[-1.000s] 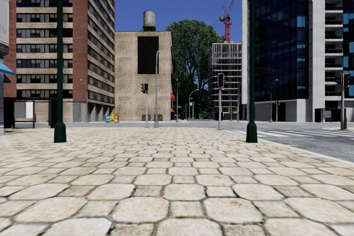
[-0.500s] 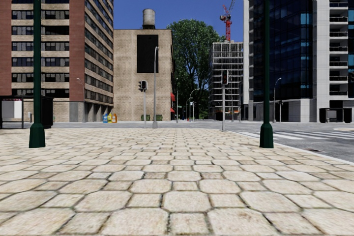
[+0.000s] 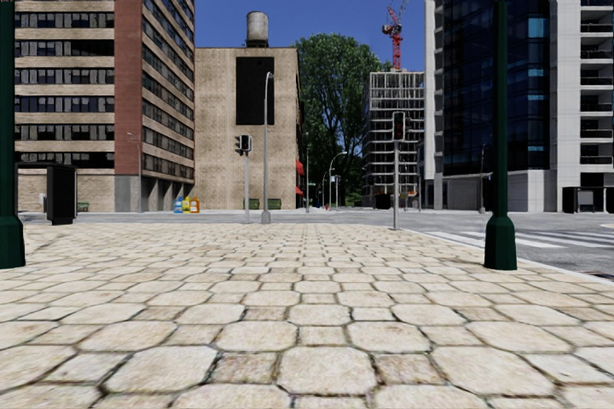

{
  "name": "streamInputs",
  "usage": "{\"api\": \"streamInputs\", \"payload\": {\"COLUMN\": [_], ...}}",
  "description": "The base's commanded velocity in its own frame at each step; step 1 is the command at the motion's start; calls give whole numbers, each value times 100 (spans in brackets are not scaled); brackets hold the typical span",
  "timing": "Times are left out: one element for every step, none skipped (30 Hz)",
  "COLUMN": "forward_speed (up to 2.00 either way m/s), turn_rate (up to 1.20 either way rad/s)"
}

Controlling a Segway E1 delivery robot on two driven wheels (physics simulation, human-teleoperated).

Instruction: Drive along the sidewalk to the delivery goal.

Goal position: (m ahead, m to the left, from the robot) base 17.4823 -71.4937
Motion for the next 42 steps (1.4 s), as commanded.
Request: {"api": "streamInputs", "payload": {"forward_speed": [200,200,200,200,200,200,200,200,200,200,200,200,200,200,200,200,200,200,200,200,200,200,200,200,200,200,200,200,200,200,200,200,200,200,200,200,200,200,200,200,200,200], "turn_rate": [0,0,0,0,0,0,0,0,0,0,0,0,0,0,0,0,0,0,0,0,0,0,0,0,-15,-32,-32,-38,-39,-39,-39,-39,-39,-39,-39,-39,-39,-39,-39,-39,-39,-39]}}
